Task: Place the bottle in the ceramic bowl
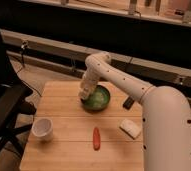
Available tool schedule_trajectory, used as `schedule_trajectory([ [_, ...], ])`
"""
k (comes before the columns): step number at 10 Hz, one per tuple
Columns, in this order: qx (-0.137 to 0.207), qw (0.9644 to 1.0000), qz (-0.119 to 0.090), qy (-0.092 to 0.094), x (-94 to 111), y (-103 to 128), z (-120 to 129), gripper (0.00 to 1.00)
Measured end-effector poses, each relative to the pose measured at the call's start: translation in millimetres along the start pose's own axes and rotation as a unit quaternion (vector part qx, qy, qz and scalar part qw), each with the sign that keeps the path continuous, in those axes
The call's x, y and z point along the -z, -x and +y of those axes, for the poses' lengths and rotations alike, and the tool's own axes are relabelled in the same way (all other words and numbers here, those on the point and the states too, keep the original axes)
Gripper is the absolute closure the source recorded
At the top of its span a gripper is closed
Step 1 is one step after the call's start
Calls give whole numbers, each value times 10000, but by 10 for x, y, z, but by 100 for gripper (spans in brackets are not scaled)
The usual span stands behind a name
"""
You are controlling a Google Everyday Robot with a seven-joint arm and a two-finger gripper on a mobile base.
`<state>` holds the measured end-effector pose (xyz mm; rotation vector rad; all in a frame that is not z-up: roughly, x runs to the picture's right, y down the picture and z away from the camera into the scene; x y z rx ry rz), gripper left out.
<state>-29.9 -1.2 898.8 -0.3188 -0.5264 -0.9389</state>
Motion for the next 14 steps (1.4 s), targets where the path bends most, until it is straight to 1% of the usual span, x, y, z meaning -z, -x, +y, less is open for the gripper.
schedule_trajectory([
  [4, -53, 10000, -9, -12, 11, -7, 50, 100],
  [5, -65, 10000, -11, -14, 13, -9, 63, 98],
  [6, -73, 10000, -14, -16, 14, -8, 70, 92],
  [7, -81, 10000, -16, -17, 15, -8, 80, 82],
  [8, -88, 10000, -17, -18, 18, -9, 88, 74],
  [9, -94, 10000, -16, -21, 20, -13, 88, 70],
  [10, -98, 9999, -16, -24, 21, -15, 85, 64],
  [12, -112, 9999, -20, -28, 21, -21, 91, 46],
  [14, -128, 9999, -24, -28, 18, -28, 103, 45],
])
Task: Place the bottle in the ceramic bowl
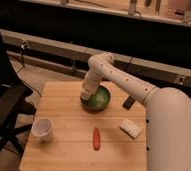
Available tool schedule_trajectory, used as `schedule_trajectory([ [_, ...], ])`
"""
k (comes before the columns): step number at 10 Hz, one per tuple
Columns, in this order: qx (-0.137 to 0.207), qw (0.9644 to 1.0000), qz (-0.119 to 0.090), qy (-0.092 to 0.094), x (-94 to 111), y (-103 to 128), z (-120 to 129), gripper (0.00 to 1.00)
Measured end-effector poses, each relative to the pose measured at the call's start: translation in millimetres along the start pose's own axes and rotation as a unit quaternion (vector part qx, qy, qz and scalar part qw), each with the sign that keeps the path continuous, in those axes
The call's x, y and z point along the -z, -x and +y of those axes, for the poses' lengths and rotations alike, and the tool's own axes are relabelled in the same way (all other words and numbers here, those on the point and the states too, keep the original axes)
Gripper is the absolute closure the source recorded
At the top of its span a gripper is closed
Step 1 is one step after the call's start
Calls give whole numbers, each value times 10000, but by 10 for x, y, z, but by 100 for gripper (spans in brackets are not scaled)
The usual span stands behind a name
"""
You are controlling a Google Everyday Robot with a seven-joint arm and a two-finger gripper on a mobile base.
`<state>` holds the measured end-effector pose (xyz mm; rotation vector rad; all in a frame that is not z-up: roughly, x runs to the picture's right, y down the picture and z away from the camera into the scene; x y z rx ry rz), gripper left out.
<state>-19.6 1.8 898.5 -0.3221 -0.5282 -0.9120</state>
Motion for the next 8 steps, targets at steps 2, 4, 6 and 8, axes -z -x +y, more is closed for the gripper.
schedule_trajectory([
  [2, -12, 10000, -3, -2, 1, -1, 3, 45],
  [4, -29, 10000, -6, -4, 0, -7, 14, 45],
  [6, -42, 10000, -6, -8, 1, -13, 18, 44],
  [8, -69, 10000, -10, -19, -1, -24, 24, 28],
])
